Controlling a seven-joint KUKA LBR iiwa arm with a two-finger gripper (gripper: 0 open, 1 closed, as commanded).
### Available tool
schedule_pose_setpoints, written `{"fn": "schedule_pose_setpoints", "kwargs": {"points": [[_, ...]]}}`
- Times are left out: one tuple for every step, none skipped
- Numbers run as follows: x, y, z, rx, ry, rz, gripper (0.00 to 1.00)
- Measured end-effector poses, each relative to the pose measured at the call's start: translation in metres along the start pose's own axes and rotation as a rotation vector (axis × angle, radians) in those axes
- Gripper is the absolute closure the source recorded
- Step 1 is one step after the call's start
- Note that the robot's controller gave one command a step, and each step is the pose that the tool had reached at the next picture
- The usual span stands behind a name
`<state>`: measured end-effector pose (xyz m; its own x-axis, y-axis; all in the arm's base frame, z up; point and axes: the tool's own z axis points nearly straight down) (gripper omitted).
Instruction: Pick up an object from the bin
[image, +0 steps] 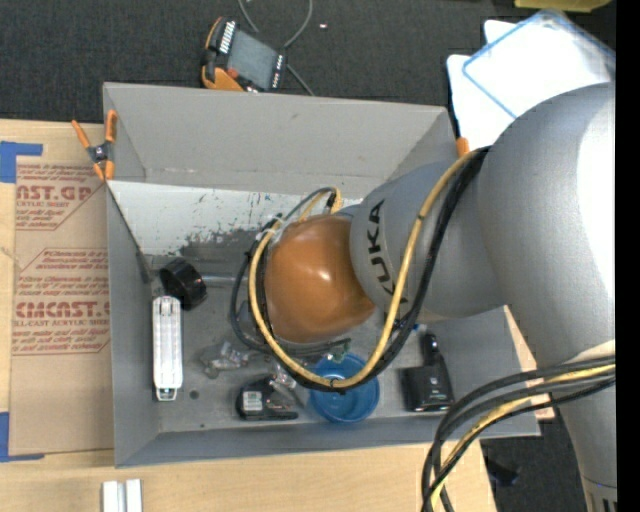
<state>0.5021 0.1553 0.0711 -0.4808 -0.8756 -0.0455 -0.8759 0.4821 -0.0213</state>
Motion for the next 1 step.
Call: {"fn": "schedule_pose_setpoints", "kwargs": {"points": [[-0.0211, -0.0072, -0.0454, 0.003, -0.007, -0.287, 0.00]]}}
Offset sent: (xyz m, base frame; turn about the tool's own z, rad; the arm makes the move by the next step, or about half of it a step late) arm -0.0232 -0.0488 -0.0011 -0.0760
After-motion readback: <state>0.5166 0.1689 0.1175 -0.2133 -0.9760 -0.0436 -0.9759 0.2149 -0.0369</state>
